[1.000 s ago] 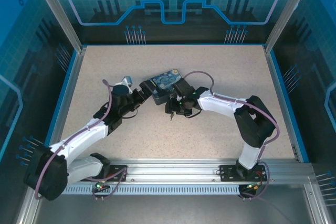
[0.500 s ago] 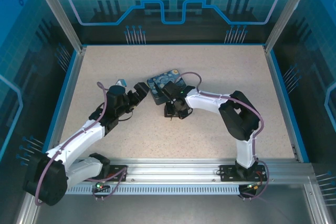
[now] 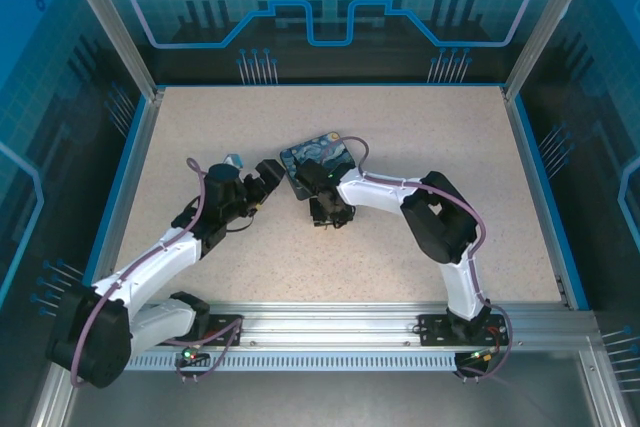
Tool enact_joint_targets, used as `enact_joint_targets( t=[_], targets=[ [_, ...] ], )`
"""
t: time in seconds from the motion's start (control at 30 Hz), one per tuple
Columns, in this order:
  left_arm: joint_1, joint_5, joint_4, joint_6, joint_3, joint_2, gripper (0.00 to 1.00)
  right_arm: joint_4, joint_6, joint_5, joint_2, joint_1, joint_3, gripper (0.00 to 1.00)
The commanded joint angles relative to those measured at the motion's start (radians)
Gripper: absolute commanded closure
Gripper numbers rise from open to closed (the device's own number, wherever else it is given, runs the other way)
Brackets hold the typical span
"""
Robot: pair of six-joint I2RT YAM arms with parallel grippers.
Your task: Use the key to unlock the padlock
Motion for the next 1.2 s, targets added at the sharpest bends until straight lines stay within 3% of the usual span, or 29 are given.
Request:
enact_joint_targets(
  t=[0.0, 0.23, 0.4, 0.67, 0.87, 1.17],
  targets=[
    [0.013, 0.038, 0.038, -0.015, -0.008, 0.012, 0.01, -0.035, 0.003, 0.034, 0.064, 0.018, 0.005, 0.68],
    [0.013, 0.050, 0.026, -0.022, -0.004, 0.014, 0.01, -0.020, 0.001, 0.040, 0.088, 0.021, 0.005, 0.79],
    [0.014, 0.068, -0.019, -0.006, 0.019, 0.024, 0.01, 0.035, -0.023, 0.024, 0.043, 0.015, -0.057, 0.99],
    [0.013, 0.103, -0.111, 0.047, 0.070, 0.043, 0.01, 0.231, -0.101, -0.134, -0.157, -0.059, -0.267, 1.00],
    [0.003, 0.164, -0.109, 0.044, 0.099, 0.073, 0.01, 0.385, -0.129, -0.334, -0.323, -0.155, -0.412, 1.00],
    [-0.104, 0.155, -0.026, -0.045, 0.132, 0.128, 0.01, 0.728, -0.047, -0.656, -0.526, -0.342, -0.628, 1.00]
  ],
)
